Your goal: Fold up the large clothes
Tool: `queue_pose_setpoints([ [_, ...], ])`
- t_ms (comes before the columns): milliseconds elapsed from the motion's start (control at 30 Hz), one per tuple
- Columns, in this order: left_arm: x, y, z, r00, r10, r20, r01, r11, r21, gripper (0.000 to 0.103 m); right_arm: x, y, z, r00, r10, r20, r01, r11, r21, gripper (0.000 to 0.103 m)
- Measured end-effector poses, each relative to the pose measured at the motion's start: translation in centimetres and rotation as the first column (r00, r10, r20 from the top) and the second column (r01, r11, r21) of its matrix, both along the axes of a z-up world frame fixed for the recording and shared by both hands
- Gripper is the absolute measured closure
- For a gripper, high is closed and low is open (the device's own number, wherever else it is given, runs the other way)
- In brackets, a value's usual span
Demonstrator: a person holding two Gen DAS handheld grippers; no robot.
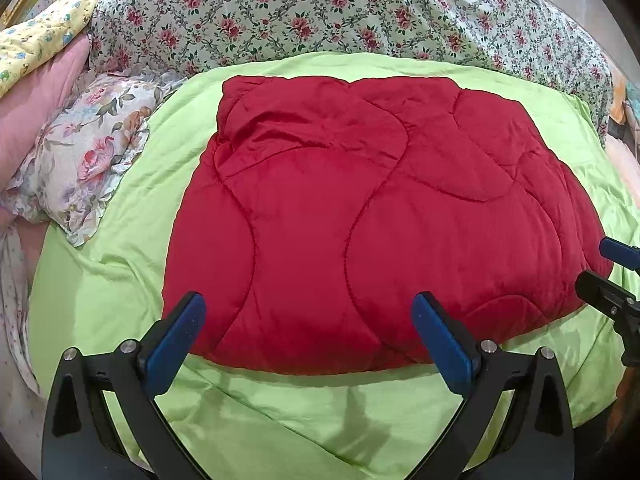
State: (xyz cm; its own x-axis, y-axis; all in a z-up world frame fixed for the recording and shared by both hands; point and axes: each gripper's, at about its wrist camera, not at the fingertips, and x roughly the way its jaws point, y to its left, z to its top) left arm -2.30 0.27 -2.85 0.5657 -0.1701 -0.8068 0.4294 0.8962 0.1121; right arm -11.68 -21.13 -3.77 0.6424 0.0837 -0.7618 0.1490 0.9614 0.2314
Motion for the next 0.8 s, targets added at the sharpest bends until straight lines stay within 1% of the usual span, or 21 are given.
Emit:
queue_pose_setpoints([
  [400, -0.04, -0.24, 0.11, 1.0, 0.0, 0.002, 0.0, 1.0, -0.005, 0.0, -0.16, -0.43, 0.14, 1.0, -0.012, 0.0, 0.012, 1.0, 0.003, 0.001],
  [800, 0.64, -0.31, -0.06, 1.0, -0.002, -0.022, 0.001, 0.999, -0.036, 0.0, -0.01, -0.48, -0.19, 1.0, -0.025, -0.003, 0.025, 1.0, 0.008, 0.001],
])
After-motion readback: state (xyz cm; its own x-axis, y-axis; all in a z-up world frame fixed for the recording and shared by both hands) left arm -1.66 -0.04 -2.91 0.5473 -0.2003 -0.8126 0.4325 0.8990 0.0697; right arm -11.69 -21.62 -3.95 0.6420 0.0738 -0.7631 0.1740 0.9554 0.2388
